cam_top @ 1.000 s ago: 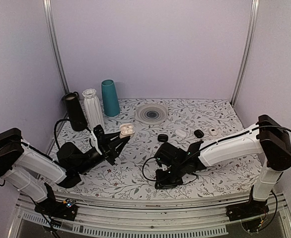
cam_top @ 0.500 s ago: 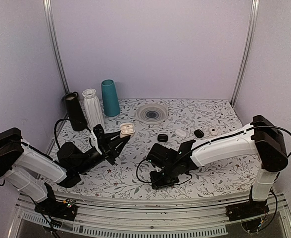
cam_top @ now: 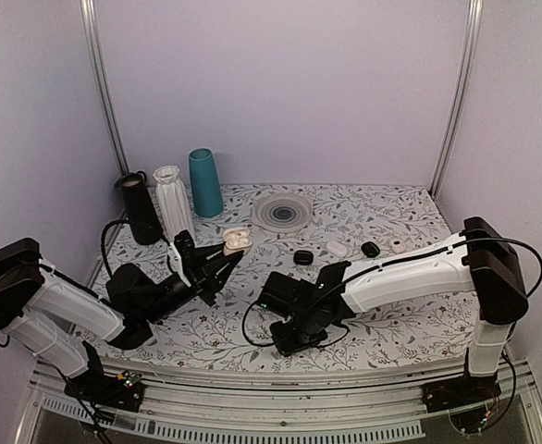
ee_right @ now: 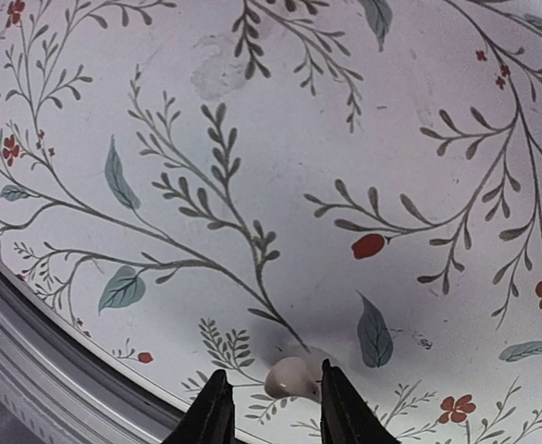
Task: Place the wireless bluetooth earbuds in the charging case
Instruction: Pick up the left earbud from the corner of the board.
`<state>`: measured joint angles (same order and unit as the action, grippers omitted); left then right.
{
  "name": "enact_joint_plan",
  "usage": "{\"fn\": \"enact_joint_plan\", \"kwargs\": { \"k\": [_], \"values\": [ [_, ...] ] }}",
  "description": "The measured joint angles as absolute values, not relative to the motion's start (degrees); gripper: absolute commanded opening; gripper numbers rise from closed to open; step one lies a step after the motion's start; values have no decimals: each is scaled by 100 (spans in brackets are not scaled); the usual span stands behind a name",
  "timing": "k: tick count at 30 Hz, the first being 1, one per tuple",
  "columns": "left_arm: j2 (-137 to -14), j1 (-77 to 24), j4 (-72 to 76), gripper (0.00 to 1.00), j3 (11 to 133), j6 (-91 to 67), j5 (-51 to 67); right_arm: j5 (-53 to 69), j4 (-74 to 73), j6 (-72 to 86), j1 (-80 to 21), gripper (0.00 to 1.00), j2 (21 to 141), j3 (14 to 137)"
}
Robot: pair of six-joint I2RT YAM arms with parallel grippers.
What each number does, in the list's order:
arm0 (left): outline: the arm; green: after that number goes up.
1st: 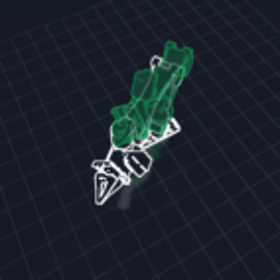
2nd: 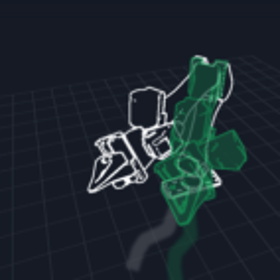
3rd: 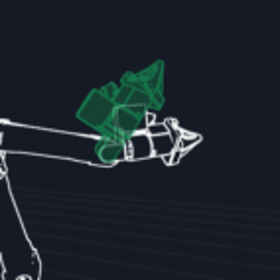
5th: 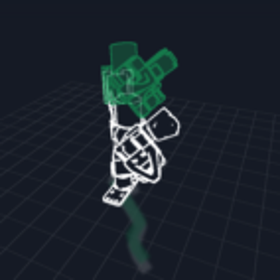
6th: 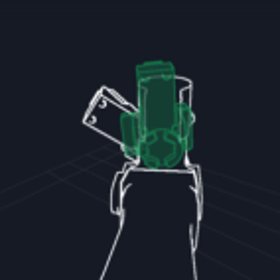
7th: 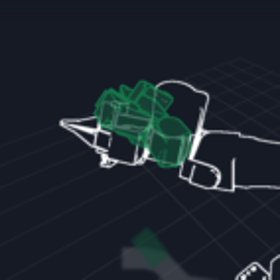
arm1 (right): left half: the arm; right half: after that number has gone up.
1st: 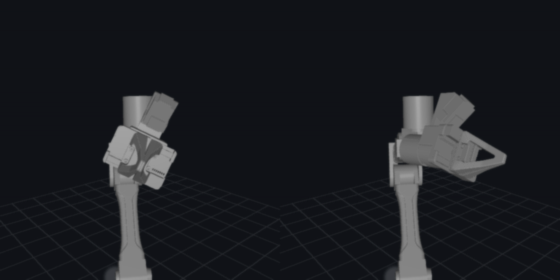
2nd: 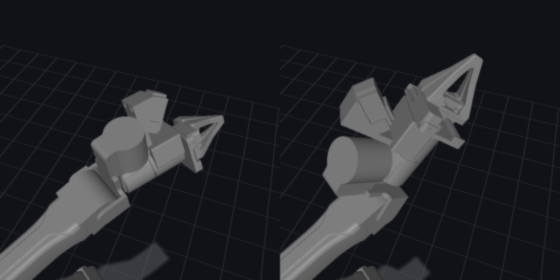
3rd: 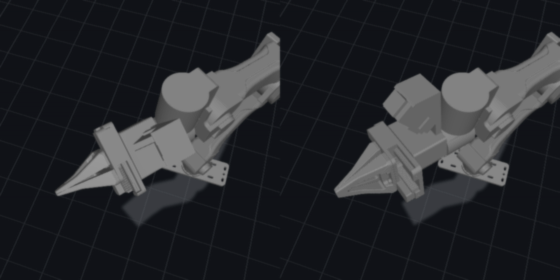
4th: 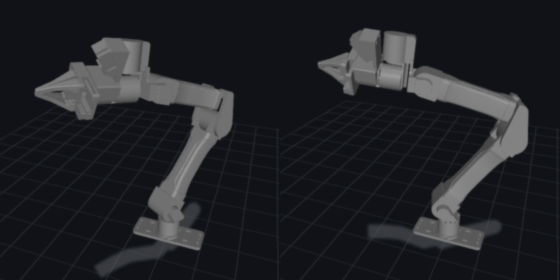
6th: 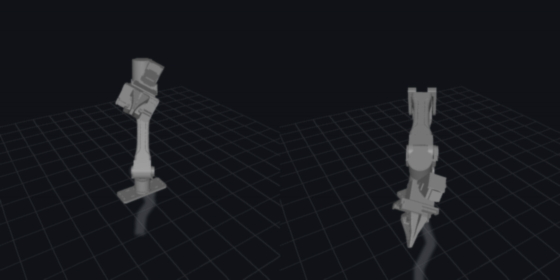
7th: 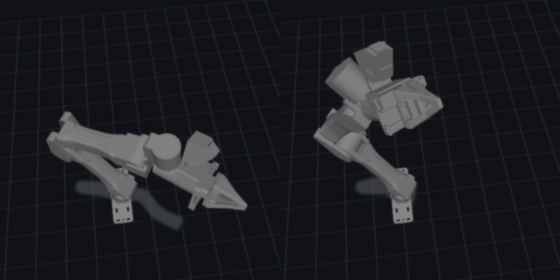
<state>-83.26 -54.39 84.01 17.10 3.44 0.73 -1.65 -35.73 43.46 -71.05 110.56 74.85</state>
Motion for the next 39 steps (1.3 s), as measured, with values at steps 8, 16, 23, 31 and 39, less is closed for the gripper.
{"fn": "enact_joint_plan", "kwargs": {
  "k": [8, 16, 23, 31, 39],
  "values": [
    [-8326, -5439, 8401, 0, 1710, 340, 73, -572, -3806, 4128, -7188, 39, 11091, 7481],
    [-8326, -5439, 8394, 0, 1710, 342, 71, -582, -3361, 3450, -7286, 37, 11074, 7144],
    [-8326, -5439, 8388, 0, 1710, 342, 71, -591, -3035, 2941, -7286, 32, 10923, 6853],
    [-8326, -5439, 8372, 0, 1741, 342, 71, -589, -2952, 2532, -7286, 31, 10910, 6814],
    [-8326, -5439, 8370, 0, 1741, 340, 69, -591, -2893, 2294, -7286, 31, 10903, 6788]
  ]
}}
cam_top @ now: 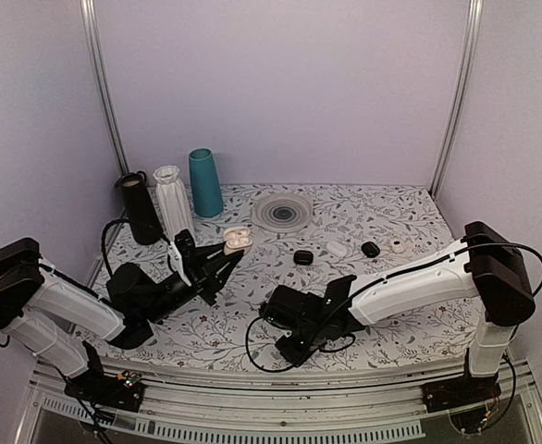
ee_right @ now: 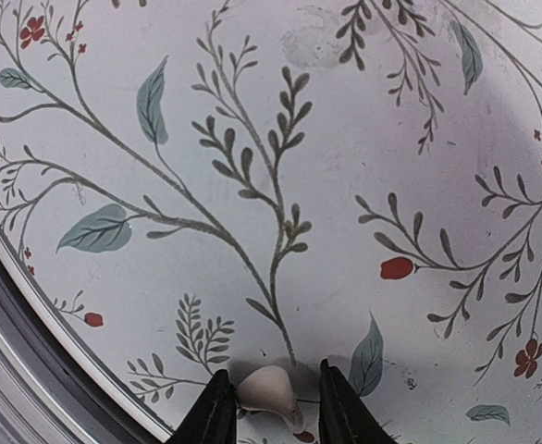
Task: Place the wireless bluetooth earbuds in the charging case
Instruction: Pick up the left earbud from the corner of the board.
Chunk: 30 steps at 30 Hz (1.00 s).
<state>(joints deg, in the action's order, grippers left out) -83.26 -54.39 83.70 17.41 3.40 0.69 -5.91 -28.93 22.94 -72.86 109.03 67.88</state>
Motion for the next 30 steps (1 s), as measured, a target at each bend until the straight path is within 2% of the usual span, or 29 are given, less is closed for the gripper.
{"fn": "enact_joint_plan", "kwargs": {
  "k": [15, 21, 30],
  "values": [
    [-8326, -5439, 8361, 0, 1743, 340, 69, -593, -2853, 2086, -7286, 32, 10906, 6785],
    [-8326, -5439, 8355, 0, 1750, 340, 69, -591, -2805, 2027, -7286, 26, 10910, 6783],
    [-8326, -5439, 8329, 0, 1763, 338, 62, -596, -2735, 2008, -7286, 20, 10914, 6740]
  ]
}}
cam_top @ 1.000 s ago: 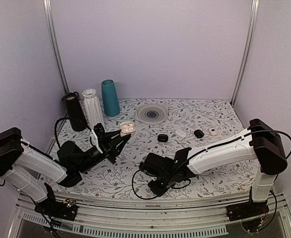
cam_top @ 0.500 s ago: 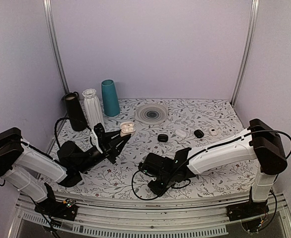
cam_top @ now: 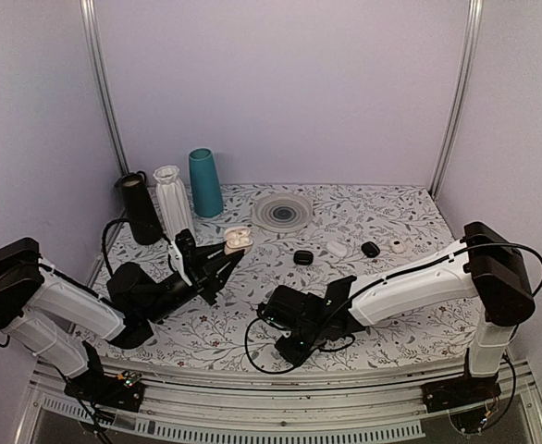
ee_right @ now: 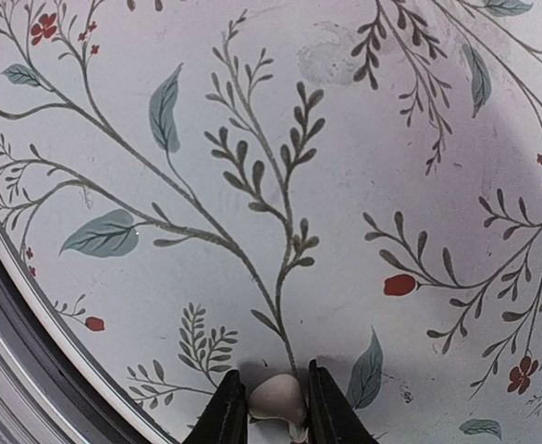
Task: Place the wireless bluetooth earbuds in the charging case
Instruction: Pick up the left earbud from the corner of the board, then place the left earbud in the left side groove of the charging case.
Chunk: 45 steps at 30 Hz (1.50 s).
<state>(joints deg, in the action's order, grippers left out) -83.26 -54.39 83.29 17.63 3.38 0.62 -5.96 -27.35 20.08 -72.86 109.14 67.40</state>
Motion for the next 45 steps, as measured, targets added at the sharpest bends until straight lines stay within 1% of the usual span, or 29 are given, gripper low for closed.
{"fn": "enact_joint_plan", "kwargs": {
  "k": [1, 2, 3, 10, 14, 20, 25, 29, 35, 45],
  "values": [
    [-8326, -5439, 8329, 0, 1763, 338, 60, -598, -2731, 2012, -7286, 20, 10914, 6740],
    [-8326, -5439, 8326, 0, 1765, 338, 58, -602, -2731, 2021, -7284, 17, 10914, 6740],
    [-8326, -5439, 8326, 0, 1765, 336, 58, -604, -2727, 2047, -7273, 16, 10914, 6740],
    [-8326, -5433, 8324, 0, 1776, 248, 54, -543, -2423, 2392, -7135, 15, 10691, 6462],
    [-8326, -5378, 8235, 0, 1848, 119, 58, -567, -2213, 2611, -7002, 15, 10215, 6189],
    [-8329, -5251, 8149, 0, 1931, -64, 130, -701, -1844, 2788, -6869, 15, 9343, 6110],
    [-8405, -5183, 8167, 0, 1949, -167, 416, -840, -1428, 2801, -6823, 16, 8420, 6117],
    [-8453, -5159, 8171, 0, 2001, -187, 751, -836, -1140, 2731, -6816, 16, 7999, 6200],
    [-8582, -5153, 8180, 0, 2239, -294, 1378, -690, -620, 2563, -6814, 16, 7913, 6630],
    [-8803, -5151, 8191, 0, 2473, -642, 2145, -438, -84, 2370, -6812, 17, 8204, 7002]
  ]
}}
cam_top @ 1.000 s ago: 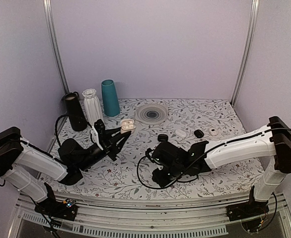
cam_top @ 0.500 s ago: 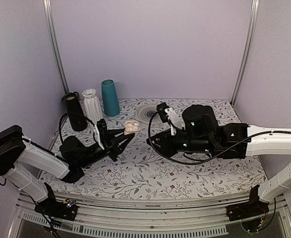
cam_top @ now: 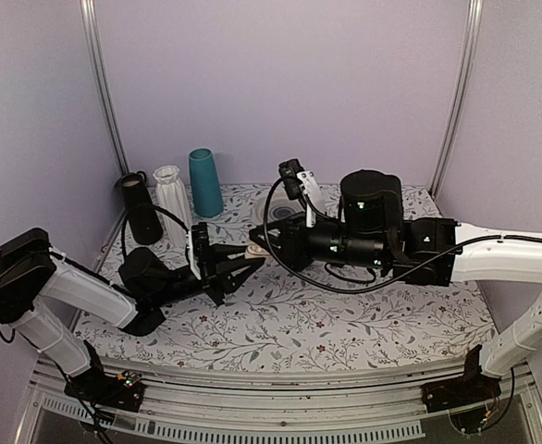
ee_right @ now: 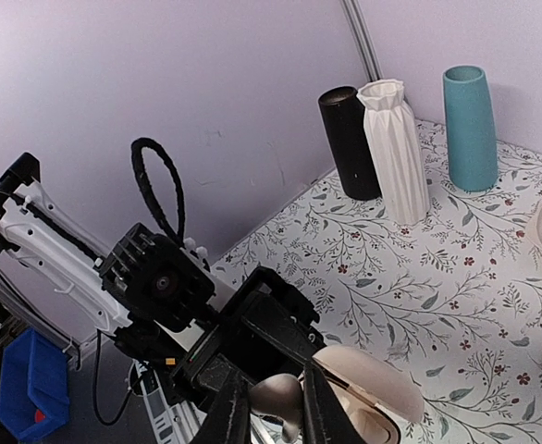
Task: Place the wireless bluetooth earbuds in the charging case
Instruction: Place the left earbud in the left side groove of the charging case.
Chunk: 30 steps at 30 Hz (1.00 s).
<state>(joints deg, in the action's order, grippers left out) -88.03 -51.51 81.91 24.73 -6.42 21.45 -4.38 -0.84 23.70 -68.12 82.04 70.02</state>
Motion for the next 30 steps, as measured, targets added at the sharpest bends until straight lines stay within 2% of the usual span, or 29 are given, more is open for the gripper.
{"fn": "enact_joint_plan", "kwargs": {
  "k": [30],
  "values": [
    [-8812, -5203, 8165, 0, 2744, -1704, 2534, -475, 580, 2029, -6812, 17, 8543, 6960]
  ]
}}
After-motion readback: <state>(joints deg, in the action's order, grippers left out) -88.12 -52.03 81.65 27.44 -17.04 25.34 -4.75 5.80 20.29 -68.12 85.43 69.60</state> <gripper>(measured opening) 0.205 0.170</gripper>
